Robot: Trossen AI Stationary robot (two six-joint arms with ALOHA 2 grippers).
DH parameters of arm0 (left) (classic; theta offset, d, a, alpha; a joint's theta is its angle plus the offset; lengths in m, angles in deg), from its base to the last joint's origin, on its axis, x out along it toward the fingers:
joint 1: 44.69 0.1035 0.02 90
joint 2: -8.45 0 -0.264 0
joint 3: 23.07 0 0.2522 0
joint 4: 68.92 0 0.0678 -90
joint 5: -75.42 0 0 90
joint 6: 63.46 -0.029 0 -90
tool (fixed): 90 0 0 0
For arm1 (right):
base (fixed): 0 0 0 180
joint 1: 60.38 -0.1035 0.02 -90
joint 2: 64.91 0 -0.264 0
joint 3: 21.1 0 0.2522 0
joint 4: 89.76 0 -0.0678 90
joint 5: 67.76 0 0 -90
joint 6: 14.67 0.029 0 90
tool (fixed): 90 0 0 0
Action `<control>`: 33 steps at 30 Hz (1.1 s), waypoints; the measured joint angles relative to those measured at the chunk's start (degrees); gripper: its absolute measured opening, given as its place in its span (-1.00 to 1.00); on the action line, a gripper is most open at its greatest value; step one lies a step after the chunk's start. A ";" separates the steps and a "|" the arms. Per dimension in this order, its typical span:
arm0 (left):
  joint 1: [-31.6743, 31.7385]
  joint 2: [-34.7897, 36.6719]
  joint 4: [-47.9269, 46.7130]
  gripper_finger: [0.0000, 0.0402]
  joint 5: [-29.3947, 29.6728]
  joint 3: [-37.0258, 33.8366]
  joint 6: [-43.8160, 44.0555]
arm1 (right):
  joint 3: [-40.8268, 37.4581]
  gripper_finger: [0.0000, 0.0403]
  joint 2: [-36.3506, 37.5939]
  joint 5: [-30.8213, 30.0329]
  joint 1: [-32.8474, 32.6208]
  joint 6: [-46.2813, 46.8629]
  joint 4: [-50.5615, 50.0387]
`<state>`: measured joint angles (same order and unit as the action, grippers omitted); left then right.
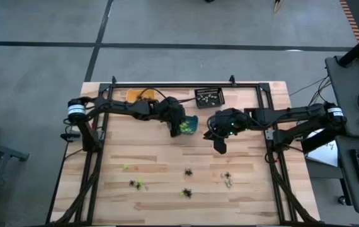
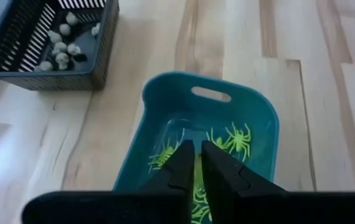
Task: Sort Halloween decoration
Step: Put the green spider toy into the blue bin, then put the white skull toy into the black bin
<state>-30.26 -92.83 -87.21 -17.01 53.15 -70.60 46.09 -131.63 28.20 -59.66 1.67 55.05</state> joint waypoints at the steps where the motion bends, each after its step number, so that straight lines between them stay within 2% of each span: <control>1: 0.00 -0.23 0.02 -0.91 0.00 -0.02 -0.02 | 0.00 -0.71 0.00 0.01 -0.20 1.36 -0.71; 11: 0.04 -0.19 -0.35 -0.74 0.44 0.00 -0.58 | -0.26 -0.71 0.00 -1.33 -4.38 16.22 -9.08; 20: 0.04 0.76 -0.09 -0.73 0.42 0.60 -2.05 | -0.33 -0.71 -1.19 -4.50 -10.57 29.47 -11.43; 28: 0.02 0.93 -0.08 -0.73 0.39 1.95 -2.88 | -0.33 -0.71 -5.93 -4.26 -15.12 39.42 -11.39; 33: 0.02 0.93 -0.10 -0.73 0.39 2.51 -2.88 | -0.33 -0.71 -9.48 -0.53 -17.60 44.68 -11.39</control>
<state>-30.24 -91.90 -87.32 -16.62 55.66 -73.48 45.76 -141.11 27.68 -77.27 46.35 43.66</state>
